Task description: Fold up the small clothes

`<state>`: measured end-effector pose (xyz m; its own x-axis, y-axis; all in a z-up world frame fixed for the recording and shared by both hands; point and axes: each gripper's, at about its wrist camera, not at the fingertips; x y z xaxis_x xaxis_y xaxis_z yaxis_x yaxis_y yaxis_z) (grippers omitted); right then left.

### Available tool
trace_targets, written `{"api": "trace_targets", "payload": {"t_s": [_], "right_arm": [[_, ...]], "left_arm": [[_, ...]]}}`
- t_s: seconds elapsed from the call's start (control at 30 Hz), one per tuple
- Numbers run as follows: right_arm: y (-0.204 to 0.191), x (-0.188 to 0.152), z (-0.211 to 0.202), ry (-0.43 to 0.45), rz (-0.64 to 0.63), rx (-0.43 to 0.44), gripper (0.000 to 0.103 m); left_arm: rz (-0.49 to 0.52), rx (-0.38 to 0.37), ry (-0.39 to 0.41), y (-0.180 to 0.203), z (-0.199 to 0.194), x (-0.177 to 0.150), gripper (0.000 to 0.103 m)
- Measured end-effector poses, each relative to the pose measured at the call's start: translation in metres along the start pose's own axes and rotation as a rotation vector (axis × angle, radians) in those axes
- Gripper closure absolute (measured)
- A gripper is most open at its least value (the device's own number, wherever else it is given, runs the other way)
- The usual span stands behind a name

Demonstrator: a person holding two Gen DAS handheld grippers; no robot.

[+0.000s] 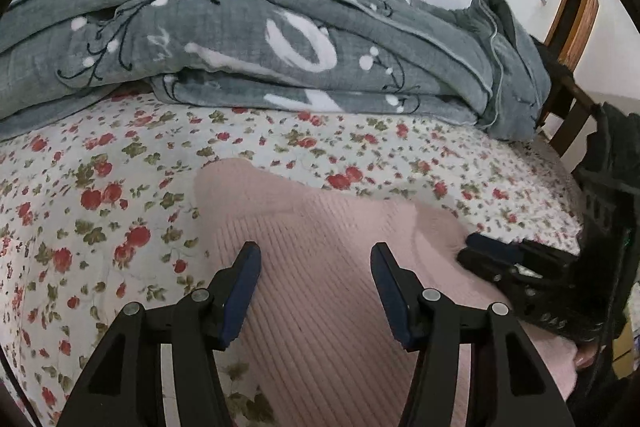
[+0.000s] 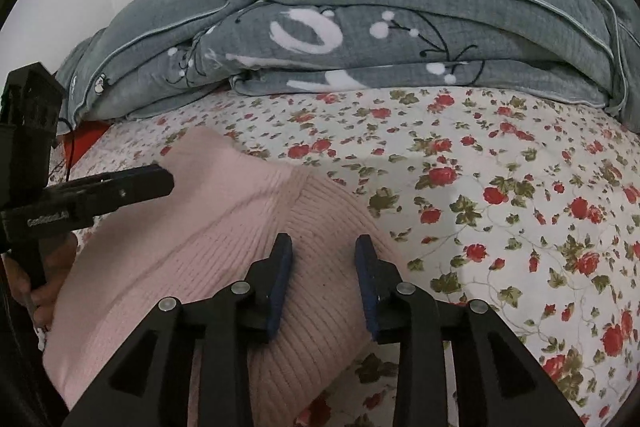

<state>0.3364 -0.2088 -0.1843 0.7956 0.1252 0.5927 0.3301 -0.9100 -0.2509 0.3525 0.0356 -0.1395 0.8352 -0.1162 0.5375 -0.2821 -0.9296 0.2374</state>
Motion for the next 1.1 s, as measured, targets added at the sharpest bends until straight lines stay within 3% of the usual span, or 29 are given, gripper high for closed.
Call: {"api": "trace_targets", "payload": {"t_s": [0.27, 0.43, 0.57, 0.7, 0.77, 0.87, 1.1], "right_arm": [[-0.006, -0.003, -0.026, 0.043, 0.001, -0.025, 0.064], [-0.015, -0.021, -0.053, 0.082, -0.032, 0.069, 0.054], [-0.021, -0.036, -0.048, 0.092, -0.081, 0.025, 0.054], [-0.013, -0.038, -0.04, 0.064, -0.041, 0.056, 0.066], [-0.014, -0.04, -0.042, 0.075, -0.038, 0.04, 0.07], [-0.013, -0.043, -0.041, 0.073, -0.027, -0.006, 0.084], [-0.011, -0.048, -0.041, 0.091, -0.01, 0.001, 0.083]], "left_arm": [[0.01, 0.067, 0.016, 0.011, -0.011, -0.009, 0.048], [-0.009, 0.065, 0.022, 0.018, -0.021, -0.017, 0.048], [0.007, 0.095, 0.026, 0.025, -0.026, -0.028, 0.047], [-0.018, 0.112, 0.041, 0.024, -0.03, -0.038, 0.047], [-0.034, 0.112, 0.055, 0.023, -0.032, -0.044, 0.046], [-0.047, 0.111, 0.062, 0.021, -0.033, -0.054, 0.044], [-0.079, 0.113, 0.068, 0.021, -0.034, -0.06, 0.042]]}}
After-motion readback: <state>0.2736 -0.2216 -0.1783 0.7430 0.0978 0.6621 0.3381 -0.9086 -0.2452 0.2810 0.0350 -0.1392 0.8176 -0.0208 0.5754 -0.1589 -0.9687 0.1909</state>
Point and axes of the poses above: each gripper's, at about its wrist camera, not at the fingertips, and z roughly the way its jaws point, y to its right, x to its top, and after that the axes turned 9 degrees about -y, right-handed
